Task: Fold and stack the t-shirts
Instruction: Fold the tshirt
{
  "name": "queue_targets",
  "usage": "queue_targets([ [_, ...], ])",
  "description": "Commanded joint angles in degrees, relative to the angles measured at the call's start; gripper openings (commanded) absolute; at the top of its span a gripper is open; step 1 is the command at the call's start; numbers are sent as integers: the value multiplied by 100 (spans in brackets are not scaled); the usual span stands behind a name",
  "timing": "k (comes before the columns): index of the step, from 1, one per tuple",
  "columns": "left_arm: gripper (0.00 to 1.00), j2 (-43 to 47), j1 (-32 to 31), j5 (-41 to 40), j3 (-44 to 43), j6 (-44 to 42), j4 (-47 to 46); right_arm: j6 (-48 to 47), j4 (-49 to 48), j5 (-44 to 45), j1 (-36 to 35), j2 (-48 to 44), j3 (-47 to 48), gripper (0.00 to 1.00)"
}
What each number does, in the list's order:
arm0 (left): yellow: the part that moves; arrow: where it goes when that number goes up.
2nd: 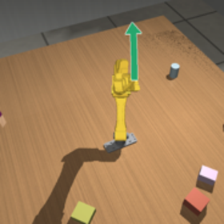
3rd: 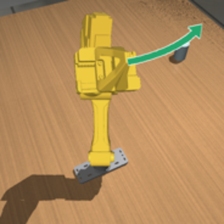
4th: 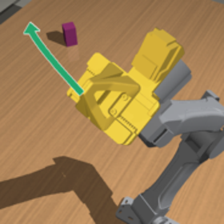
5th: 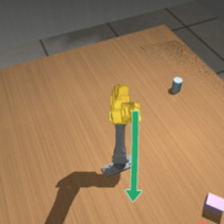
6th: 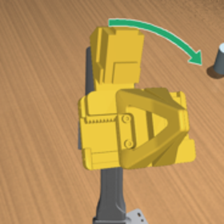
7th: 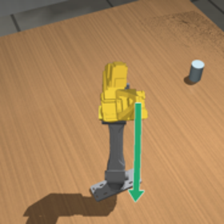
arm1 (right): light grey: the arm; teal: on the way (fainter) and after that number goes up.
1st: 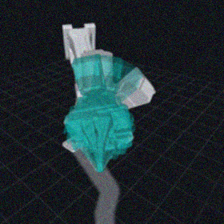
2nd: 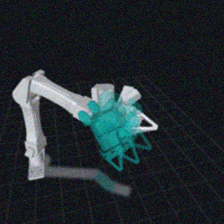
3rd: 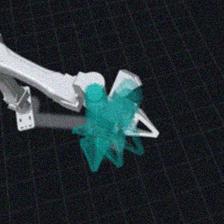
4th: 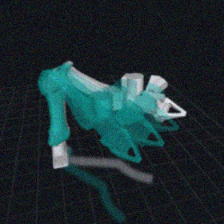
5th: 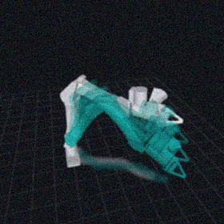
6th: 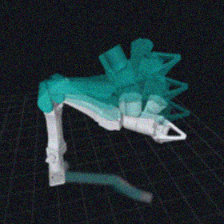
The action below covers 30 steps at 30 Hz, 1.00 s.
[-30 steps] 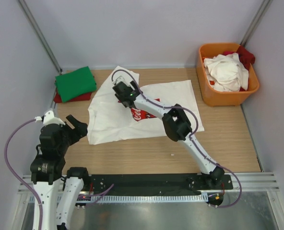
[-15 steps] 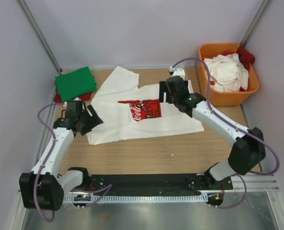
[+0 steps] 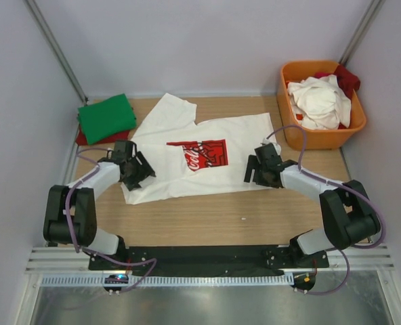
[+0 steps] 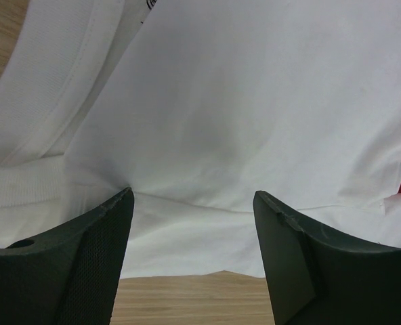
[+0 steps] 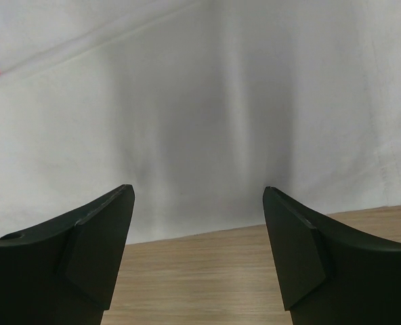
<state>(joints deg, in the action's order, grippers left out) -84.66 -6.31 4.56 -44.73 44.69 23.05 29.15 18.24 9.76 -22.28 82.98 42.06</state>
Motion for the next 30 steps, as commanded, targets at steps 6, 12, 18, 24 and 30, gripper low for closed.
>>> queue_targets([
  [6, 73, 20, -64, -779, 447, -74, -90, 679, -382, -220, 119, -255, -734, 83],
  [12, 73, 265, -169, -1386, 326, -65, 566, 1469, -198, -606, 119, -861, -1464, 82],
  [18, 74, 634, -336, -1642, 421, -13, 1122, 1735, 267, -650, 110, -1870, -1921, 82],
  [24, 76, 1180, -538, -1774, 606, 119, 1351, 2288, 1259, -695, 93, -3216, -2132, 82],
  [30, 76, 1513, -1002, -1904, 290, 260, 1903, 2710, 2894, -396, 84, -4798, -1694, 88],
])
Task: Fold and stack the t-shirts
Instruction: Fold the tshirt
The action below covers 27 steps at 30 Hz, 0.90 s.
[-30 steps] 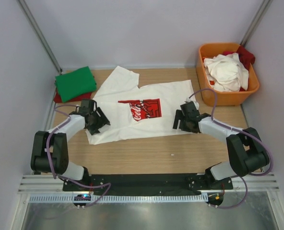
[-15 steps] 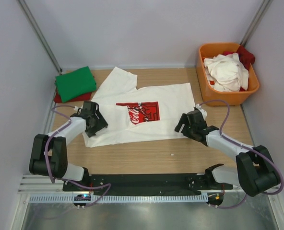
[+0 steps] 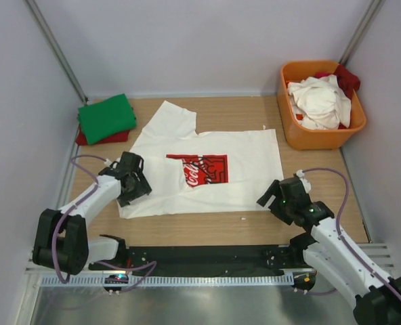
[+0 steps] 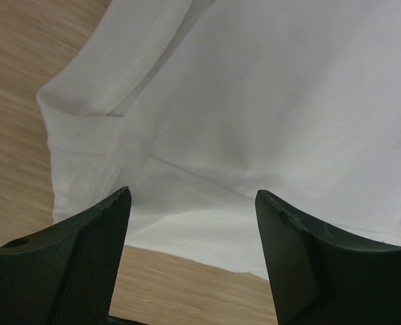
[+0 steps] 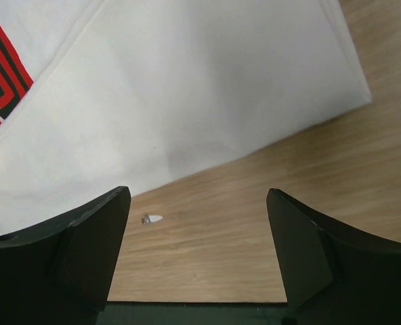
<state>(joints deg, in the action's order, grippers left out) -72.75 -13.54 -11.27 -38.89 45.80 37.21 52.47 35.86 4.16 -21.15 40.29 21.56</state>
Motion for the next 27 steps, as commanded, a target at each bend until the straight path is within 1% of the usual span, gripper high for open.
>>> queue_targets([
  [1, 76, 410, -376, -428, -425, 148, 628, 430, 1360, 155, -30, -757, 427, 89],
  [2, 77, 507, -456, -533, -574, 131, 769, 457, 1458, 155, -39, -977, 506, 93],
  [3, 77, 647, -517, -621, -915, 0, 953, 431, 1503, 120, -30, -1014, 664, 94],
  [4, 77, 692, -518, -727, -1110, -88, 1016, 370, 1495, 120, -30, -989, 752, 95],
  [5, 78, 701, -527, -780, -1547, -211, 1051, 300, 1460, 146, -30, -910, 849, 95],
  [6, 79, 649, -518, -807, -1768, -525, 912, 90, 1416, 190, -30, -648, 1058, 94],
  [7, 82, 579, -518, -789, -1962, -746, 728, -7, 1267, 199, -30, -515, 1165, 95],
  [8, 82, 491, -518, -781, -2338, -922, 509, -122, 1170, 181, -39, -357, 1270, 95],
  [9, 83, 342, -509, -772, -2542, -1080, 89, -227, 1056, 129, -39, -155, 1376, 95],
  [10, 83, 10, -509, -737, -2744, -1482, -159, -437, 768, -11, -30, -66, 1516, 94],
  [11, 83, -228, -501, -719, -3077, -1678, -423, -526, 617, -90, -30, -5, 1570, 95],
  [12, 83, -431, -483, -728, -3228, -1862, -1008, -579, 476, -126, -30, 83, 1666, 95],
  [13, 86, -964, -439, -676, -3395, -2038, -1275, -719, 301, -213, -39, 154, 1719, 95],
  [14, 87, -1265, -352, -240, -3849, -2084, -1478, -790, 256, -284, -30, 215, 1798, 96],
  [15, 87, -1607, -125, 43, -4210, -2110, -1532, -878, 220, -337, -39, 311, 1886, 96],
  [16, 88, -2046, -1, 446, -4623, -2128, -1463, -974, 194, -590, -39, 443, 2061, 96],
  [17, 88, -2816, 122, 815, -5436, -2050, -1393, -1080, 194, -714, -39, 488, 2132, 95],
  [18, 88, -3285, 393, 1602, -5853, -1971, -1270, -1133, 211, -767, -39, 497, 2194, 96],
  [19, 85, -4029, 518, 1871, -6606, -1865, -1226, -1212, 255, -785, -39, 419, 2273, 96],
  [20, 84, -4437, 719, 2109, -6927, -1629, -1225, -1230, 299, -733, -47, 366, 2308, 96],
  [21, 83, -4763, 817, 2694, -7200, -1505, -1443, -1256, 343, -733, -47, 322, 2370, 97],
  [22, 83, -5079, 879, 2926, -7455, -1400, -1601, -1291, 360, -776, -47, 260, 2396, 97],
  [23, 83, -5796, 984, 3181, -8119, -1259, -1725, -1361, 352, -942, -47, 164, 2414, 97],
  [24, 83, -6134, 1011, 3410, -8517, -1214, -1726, -1353, 282, -1005, -47, 120, 2432, 97],
  [25, 83, -6529, 1029, 3473, -8930, -1179, -1665, -1353, 229, -1101, -47, 84, 2440, 97],
  [26, 83, -7176, 1055, 3473, -9813, -1170, -1412, -1292, 194, -1172, -47, 49, 2432, 97],
  [27, 82, -7531, 1047, 3369, -10256, -1161, -1270, -1274, 150, -1190, -47, 58, 2458, 97],
])
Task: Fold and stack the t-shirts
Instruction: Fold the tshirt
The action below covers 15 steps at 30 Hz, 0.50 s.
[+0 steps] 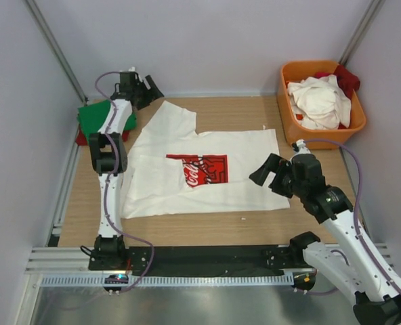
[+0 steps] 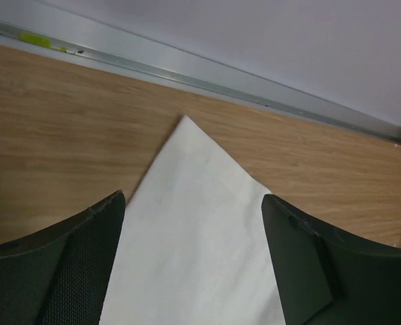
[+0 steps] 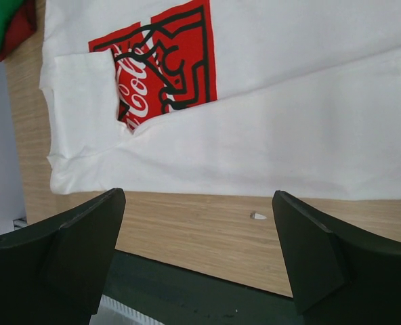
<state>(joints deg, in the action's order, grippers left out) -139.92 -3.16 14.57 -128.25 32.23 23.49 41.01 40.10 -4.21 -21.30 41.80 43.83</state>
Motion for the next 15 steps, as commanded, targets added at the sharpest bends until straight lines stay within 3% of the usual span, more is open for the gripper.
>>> queue_targets([
  [1, 83, -1088, 17, 758, -1709, 231, 217, -120, -283, -379, -32, -85, 248, 97],
  [3, 84, -1553, 78, 802, -2196, 598, 96, -102, -309, -414, -32, 12, 292, 97],
  [11, 84, -1855, -35, 741, -1756, 917, -336, -173, -450, -379, -41, 293, 275, 97],
  [15, 77, -1987, -97, 802, -1748, 1005, -231, -181, -538, -326, -32, 381, 178, 97],
])
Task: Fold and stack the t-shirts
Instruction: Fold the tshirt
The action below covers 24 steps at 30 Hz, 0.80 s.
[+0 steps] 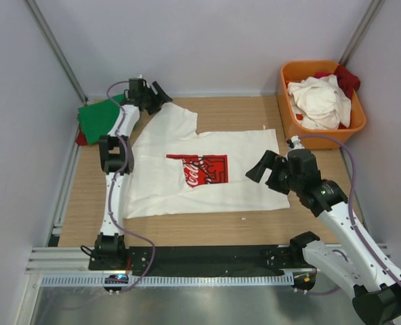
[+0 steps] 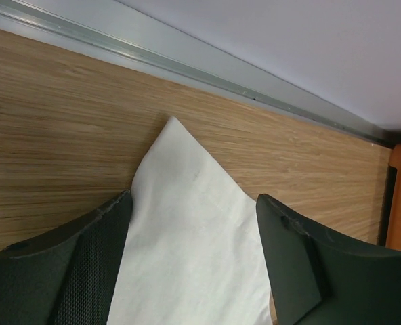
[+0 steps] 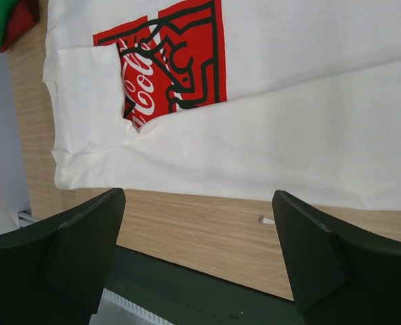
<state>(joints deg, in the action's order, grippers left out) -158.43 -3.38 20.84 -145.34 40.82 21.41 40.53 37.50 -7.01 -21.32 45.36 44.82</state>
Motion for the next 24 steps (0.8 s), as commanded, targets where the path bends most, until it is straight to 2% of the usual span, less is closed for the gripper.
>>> queue_targets([
  [1, 75, -136, -128, 175, -12, 128, 12, -125, -278, -55, -30, 43, 71, 97],
  [5, 66, -30, -242, -132, 84, -161, 188, -212, -269, 58, -30, 69, 18, 97],
  [10, 51, -39, -251, -238, 146, -302, 249, -257, -269, 138, -39, 130, -87, 97],
  [13, 38, -91, -251, -273, 146, -390, 294, -256, -339, 129, -30, 166, -166, 97],
  [15, 22, -109, -260, -300, 146, -434, 302, -257, -366, 138, -30, 192, -201, 97],
  [17, 14, -136, -251, -378, 129, -478, 294, -300, -366, 208, -39, 227, -201, 97],
  [19, 2, -179, -251, -397, 102, -505, 276, -353, -392, 278, -30, 289, -228, 97],
  [24, 0, 57, -242, -134, 119, -575, 373, -380, -830, 357, -30, 648, -281, 98],
])
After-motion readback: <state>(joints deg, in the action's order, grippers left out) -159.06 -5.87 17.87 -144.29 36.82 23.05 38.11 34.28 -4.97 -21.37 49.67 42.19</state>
